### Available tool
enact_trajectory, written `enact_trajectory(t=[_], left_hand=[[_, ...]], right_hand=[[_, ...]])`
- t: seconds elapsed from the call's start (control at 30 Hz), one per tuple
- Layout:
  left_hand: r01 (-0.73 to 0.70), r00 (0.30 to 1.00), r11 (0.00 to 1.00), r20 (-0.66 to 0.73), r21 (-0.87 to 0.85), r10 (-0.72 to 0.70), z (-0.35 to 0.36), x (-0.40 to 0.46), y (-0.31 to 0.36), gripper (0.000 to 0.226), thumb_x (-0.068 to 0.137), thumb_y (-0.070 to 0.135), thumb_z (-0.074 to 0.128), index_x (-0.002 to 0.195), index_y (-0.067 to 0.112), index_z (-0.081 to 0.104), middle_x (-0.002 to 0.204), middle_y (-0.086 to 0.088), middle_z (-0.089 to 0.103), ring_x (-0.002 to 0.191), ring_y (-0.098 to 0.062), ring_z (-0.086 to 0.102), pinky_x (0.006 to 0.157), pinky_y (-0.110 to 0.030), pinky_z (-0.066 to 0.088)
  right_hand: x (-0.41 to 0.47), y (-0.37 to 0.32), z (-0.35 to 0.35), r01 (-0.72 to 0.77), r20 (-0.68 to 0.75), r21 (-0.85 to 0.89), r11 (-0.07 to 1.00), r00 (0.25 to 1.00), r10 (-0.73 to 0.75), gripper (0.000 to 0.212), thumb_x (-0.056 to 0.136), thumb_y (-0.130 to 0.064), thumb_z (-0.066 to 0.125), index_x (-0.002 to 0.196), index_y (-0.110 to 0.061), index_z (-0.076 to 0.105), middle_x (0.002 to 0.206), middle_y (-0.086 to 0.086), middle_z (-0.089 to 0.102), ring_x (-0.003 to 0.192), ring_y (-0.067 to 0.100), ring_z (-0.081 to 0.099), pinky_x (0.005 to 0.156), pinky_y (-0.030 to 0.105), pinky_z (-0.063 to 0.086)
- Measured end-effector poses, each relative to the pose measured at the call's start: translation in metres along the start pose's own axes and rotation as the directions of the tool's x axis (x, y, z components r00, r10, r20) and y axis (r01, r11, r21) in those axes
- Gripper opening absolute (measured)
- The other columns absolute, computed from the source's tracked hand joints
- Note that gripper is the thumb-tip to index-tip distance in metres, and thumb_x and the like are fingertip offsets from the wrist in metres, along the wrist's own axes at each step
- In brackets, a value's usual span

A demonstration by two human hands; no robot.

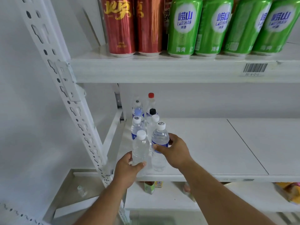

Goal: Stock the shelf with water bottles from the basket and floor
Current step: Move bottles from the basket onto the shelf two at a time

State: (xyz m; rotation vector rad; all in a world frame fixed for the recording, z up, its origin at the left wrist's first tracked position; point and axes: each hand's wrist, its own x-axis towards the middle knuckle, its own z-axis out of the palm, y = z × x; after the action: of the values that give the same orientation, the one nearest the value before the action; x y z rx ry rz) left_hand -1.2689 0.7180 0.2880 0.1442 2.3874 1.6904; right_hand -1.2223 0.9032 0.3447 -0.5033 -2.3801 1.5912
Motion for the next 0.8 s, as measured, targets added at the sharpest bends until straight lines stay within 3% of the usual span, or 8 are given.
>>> enact_trajectory(t=[0.2,0.3,0.37,0.47,0.57,0.67,0.8], left_hand=[[0.02,1.0,1.0,0.017,-0.001,-0.02,0.002,0.028,-0.011,0.041,0.076,0.014,0.083,0.11,0.026,0.063,0.1,0.012,0.068,0.093,0.004,0.06,0.067,-0.006,0.042],[0.015,1.0,1.0,0.011,0.001,-0.015,0.001,0.036,-0.014,0.037,0.076,0.01,0.082,0.099,0.031,0.062,0.091,0.017,0.069,0.087,0.008,0.06,0.062,-0.003,0.042],[0.01,1.0,1.0,0.011,-0.016,-0.01,0.001,0.042,-0.016,0.038,0.076,0.005,0.081,0.091,0.035,0.062,0.08,0.022,0.071,0.079,0.01,0.063,0.06,0.0,0.044],[-0.007,1.0,1.0,0.025,-0.015,0.008,0.001,0.048,-0.016,0.038,0.077,0.004,0.081,0.096,0.031,0.064,0.091,0.018,0.069,0.078,0.02,0.061,0.062,0.001,0.043],[0.004,0.999,1.0,0.051,-0.025,-0.003,0.0,0.052,-0.018,0.041,0.076,0.007,0.082,0.105,0.029,0.063,0.102,0.017,0.066,0.087,0.016,0.06,0.079,-0.008,0.049],[0.006,0.998,1.0,0.057,0.009,-0.006,-0.001,0.057,-0.022,0.045,0.074,0.016,0.084,0.11,0.032,0.064,0.111,0.011,0.069,0.106,-0.002,0.061,0.097,-0.033,0.052],[-0.004,0.999,0.999,0.034,0.053,0.002,0.0,0.057,-0.021,0.049,0.074,0.021,0.084,0.111,0.037,0.057,0.113,0.011,0.066,0.109,-0.008,0.059,0.092,-0.03,0.047]], right_hand=[[0.02,0.013,0.016,-0.028,0.006,0.013,1.0,1.0,0.028,0.035,0.075,-0.029,0.082,0.107,-0.031,0.068,0.097,-0.013,0.071,0.091,0.005,0.065,0.075,0.018,0.047],[0.024,0.019,0.022,-0.036,0.012,0.003,0.999,0.999,0.036,0.034,0.075,-0.03,0.082,0.107,-0.031,0.068,0.098,-0.013,0.071,0.092,0.006,0.065,0.076,0.019,0.048],[0.024,0.021,0.023,-0.039,0.017,0.007,0.999,0.999,0.039,0.031,0.077,-0.03,0.081,0.105,-0.031,0.068,0.097,-0.012,0.072,0.091,0.005,0.064,0.072,0.012,0.047],[0.026,0.02,0.025,-0.029,0.029,0.015,0.999,0.999,0.029,0.027,0.078,-0.028,0.081,0.098,-0.038,0.065,0.095,-0.016,0.071,0.089,-0.003,0.062,0.066,0.003,0.045],[0.027,0.018,0.027,-0.006,0.031,0.012,1.0,1.0,0.006,0.032,0.079,-0.027,0.081,0.101,-0.043,0.063,0.098,-0.019,0.07,0.09,-0.011,0.06,0.068,0.004,0.044],[0.028,0.019,0.028,0.011,0.033,0.012,1.0,0.999,-0.012,0.033,0.079,-0.026,0.08,0.099,-0.044,0.062,0.098,-0.02,0.069,0.092,-0.011,0.059,0.072,0.007,0.045],[0.027,0.026,0.027,0.002,0.023,0.025,1.0,1.0,-0.003,0.038,0.078,-0.025,0.081,0.107,-0.041,0.062,0.104,-0.02,0.068,0.096,-0.013,0.058,0.082,0.014,0.048]])
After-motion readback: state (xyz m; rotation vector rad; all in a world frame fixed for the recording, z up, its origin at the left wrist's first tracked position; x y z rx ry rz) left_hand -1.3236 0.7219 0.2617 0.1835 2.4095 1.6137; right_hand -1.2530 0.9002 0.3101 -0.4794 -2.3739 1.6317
